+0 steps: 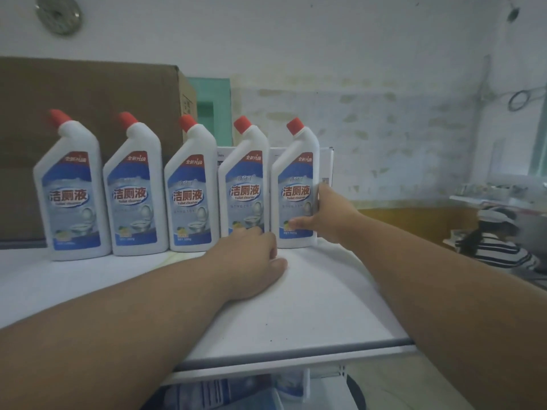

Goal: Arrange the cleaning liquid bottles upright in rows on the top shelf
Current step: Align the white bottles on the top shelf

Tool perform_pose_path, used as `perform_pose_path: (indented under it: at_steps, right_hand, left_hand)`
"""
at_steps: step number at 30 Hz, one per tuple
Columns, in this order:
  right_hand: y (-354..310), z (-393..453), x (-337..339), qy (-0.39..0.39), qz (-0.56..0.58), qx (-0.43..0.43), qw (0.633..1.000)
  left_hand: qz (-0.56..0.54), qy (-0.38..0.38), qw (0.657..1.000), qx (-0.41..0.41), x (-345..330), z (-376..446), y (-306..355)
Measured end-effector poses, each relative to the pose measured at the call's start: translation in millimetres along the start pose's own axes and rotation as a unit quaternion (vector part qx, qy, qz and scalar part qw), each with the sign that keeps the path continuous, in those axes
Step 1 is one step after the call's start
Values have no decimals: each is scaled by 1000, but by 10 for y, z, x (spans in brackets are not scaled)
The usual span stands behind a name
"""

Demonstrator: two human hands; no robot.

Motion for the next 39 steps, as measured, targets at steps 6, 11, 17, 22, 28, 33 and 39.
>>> perform_pose_path:
  at_steps: [6, 11, 17, 22, 28, 33, 39]
  right_hand:
    - [-65, -92, 41, 10, 8, 1, 1000]
    - [-406, -258, 361, 144, -98, 132, 976]
    - [-828, -571, 373, 145, -53, 233, 960]
    - [-1349, -840, 267, 122, -27, 298, 946]
    - [-2126, -1121, -275, 89, 35, 342, 935]
    - [-2780, -1367, -1023, -1, 59, 333, 941]
    - [-3301, -1524, -1991, -108, 57, 253, 960]
  left_hand:
    - [-3, 3, 1000, -4, -6, -1, 3]
    - [-36, 37, 998, 23, 127, -2, -23]
    - [-64, 99, 992, 43, 514, -105, -26]
    - [-46, 146, 985, 80, 911, -494, -406]
    - [-14, 210, 969, 133, 1377, -1165, -1205]
    - [18, 225, 960, 165, 1605, -1638, -1909]
    - [5, 248, 943, 222, 1791, -2128, -2819]
Point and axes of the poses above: each hand's wrist, its own z-axis towards the middle knuckle, its own x-axis out of the back of the hand, y = z × x, the point moved 8 cm from there along z, towards the middle knuckle, and after that the axes turned 13 degrees about y, right-handed, at the moved point
